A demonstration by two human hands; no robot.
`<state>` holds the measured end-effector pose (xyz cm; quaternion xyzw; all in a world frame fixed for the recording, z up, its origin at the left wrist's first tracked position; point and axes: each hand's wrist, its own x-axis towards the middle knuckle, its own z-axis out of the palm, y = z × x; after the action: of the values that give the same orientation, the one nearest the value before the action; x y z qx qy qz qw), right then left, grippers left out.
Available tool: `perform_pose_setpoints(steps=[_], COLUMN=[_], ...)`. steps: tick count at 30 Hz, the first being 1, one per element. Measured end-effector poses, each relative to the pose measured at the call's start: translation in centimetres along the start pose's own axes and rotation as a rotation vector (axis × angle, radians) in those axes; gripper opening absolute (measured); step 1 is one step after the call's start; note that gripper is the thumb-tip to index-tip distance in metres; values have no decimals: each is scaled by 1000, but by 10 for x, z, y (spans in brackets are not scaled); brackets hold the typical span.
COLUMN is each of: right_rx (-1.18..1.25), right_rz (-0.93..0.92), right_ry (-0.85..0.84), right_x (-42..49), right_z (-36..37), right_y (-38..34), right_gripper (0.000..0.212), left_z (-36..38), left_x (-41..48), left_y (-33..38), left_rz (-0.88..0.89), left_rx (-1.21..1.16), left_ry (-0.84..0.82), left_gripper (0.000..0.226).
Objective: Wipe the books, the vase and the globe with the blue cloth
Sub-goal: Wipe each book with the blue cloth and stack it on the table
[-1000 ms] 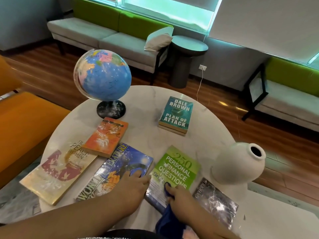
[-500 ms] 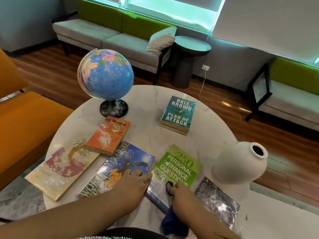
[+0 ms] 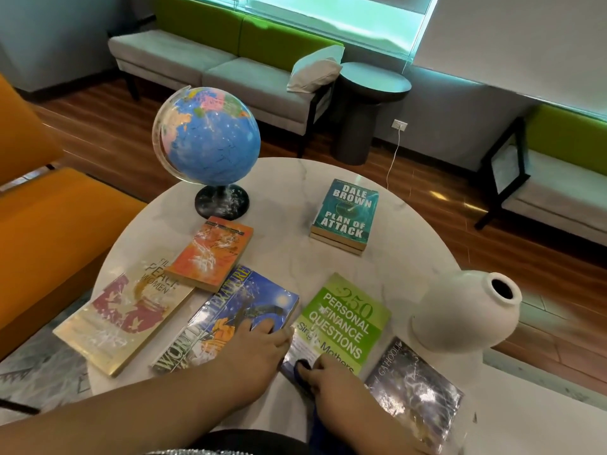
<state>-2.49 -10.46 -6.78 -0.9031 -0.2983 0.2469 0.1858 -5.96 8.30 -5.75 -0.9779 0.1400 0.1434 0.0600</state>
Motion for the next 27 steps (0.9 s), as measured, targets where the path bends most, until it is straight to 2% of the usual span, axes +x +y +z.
perform_pose_setpoints(steps=[2, 4, 7, 9, 10, 13, 15, 18, 19, 20, 22, 24, 27], right_rx=[56, 76, -69, -43, -17, 55, -99, -160, -155, -106, -85, -109, -253], right_rz=[87, 95, -42, -57, -26, 122, 31, -149, -164, -140, -48, 0, -168], right_ry=[104, 65, 21, 54, 80, 163, 56, -40, 1, 38, 147, 79, -22], right_x=[3, 3, -1, 4, 7, 15, 11, 6, 13, 18, 28, 26, 15], right_z=[-8, -13, -7, -3, -5, -11, -5, 5, 8, 6, -1, -3, 6], right_y=[1, 0, -5, -7, -10, -4, -6, -15, -13, -11, -5, -10, -21], right_gripper=[29, 19, 22, 21, 20, 30, 25, 46, 65, 73, 47, 23, 40], left_z=[0, 2, -6, 4, 5, 12, 19, 25, 23, 21, 16, 18, 25], left_x=[-1, 1, -2, -6, -8, -13, -14, -13, -12, -11, -14, -17, -20], left_y=[-3, -6, -2, 0, 1, 1, -2, -2, -3, -5, -4, -3, -2], left_rz=[23, 34, 11, -10, 6, 60, 48, 41, 48, 58, 51, 43, 34], left_rx=[22, 0, -3, -8, -26, -42, -54, -39, -38, -51, -70, -81, -48], left_ry=[37, 54, 77, 51, 103, 51, 57, 101, 111, 125, 141, 158, 139], left_gripper=[49, 51, 45, 42, 37, 23, 24, 35, 33, 29, 22, 22, 33])
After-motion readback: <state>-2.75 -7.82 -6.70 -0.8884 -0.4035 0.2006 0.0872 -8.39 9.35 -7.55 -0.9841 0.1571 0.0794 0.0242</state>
